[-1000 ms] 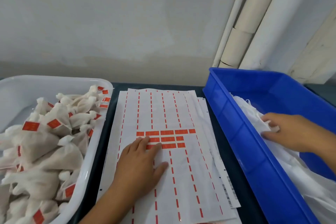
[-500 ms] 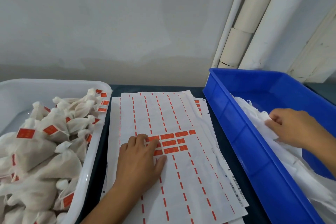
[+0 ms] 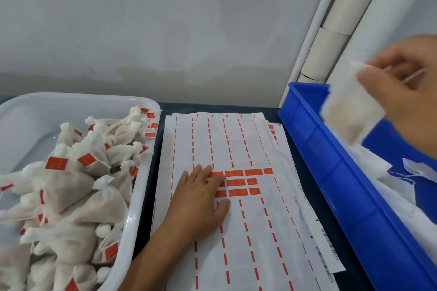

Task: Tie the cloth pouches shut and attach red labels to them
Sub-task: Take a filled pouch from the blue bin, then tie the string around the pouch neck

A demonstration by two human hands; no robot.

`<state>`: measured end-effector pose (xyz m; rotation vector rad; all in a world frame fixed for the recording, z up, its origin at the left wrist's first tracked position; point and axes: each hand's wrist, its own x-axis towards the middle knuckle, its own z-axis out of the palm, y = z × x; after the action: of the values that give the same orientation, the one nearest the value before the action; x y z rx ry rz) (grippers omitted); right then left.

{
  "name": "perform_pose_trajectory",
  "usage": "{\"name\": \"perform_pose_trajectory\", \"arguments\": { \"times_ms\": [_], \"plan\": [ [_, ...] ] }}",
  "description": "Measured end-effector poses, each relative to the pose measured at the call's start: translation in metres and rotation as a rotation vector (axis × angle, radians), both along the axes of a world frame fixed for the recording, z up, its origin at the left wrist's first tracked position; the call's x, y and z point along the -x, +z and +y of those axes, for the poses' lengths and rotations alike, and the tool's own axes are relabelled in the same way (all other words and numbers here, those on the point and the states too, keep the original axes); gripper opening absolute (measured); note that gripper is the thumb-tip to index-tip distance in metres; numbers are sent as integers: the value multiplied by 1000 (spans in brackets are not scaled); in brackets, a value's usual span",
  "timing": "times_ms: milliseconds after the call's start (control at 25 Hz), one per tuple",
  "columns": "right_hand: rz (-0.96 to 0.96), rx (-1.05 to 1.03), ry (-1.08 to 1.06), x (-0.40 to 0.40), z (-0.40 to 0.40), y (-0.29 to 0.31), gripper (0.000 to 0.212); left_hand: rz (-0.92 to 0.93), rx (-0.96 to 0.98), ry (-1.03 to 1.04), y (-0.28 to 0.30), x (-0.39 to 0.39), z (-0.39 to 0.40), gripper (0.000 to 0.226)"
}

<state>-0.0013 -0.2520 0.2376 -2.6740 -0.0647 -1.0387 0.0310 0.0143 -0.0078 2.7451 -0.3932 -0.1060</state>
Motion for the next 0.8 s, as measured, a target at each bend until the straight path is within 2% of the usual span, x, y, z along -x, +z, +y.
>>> {"name": "perform_pose_trajectory", "arguments": {
  "times_ms": [80, 120, 200, 280, 360, 400, 440, 560, 640, 800],
  "plan": [
    [65, -109, 75, 1, 51, -8, 16, -8, 61, 25, 4, 3, -3, 62],
    [141, -136, 131, -2, 72, -22, 16, -21, 181, 78, 9, 5, -5, 54],
    [332, -265, 302, -15, 102, -60, 12, -34, 684, 249, 22, 5, -6, 24],
    [486, -458, 435, -34, 117, -100, 7, 16, 1164, 427, 39, 1, -5, 9],
    [585, -579, 469, -49, 117, -135, 15, 169, 1487, 509, 46, -7, -3, 21],
    [607, -625, 463, -54, 115, -148, 17, 229, 1576, 501, 47, -8, -2, 29],
    [622, -671, 465, -57, 112, -160, 17, 238, 1567, 474, 47, -9, -1, 33],
    [626, -866, 455, -63, 99, -185, 13, 170, 1154, 299, 36, -13, -9, 27],
    [621, -954, 424, -64, 95, -191, 15, 98, 965, 273, 27, -14, -12, 28],
    [690, -894, 476, -56, 82, -205, 9, 34, 1006, 340, 20, -16, -16, 9]
  ]
}}
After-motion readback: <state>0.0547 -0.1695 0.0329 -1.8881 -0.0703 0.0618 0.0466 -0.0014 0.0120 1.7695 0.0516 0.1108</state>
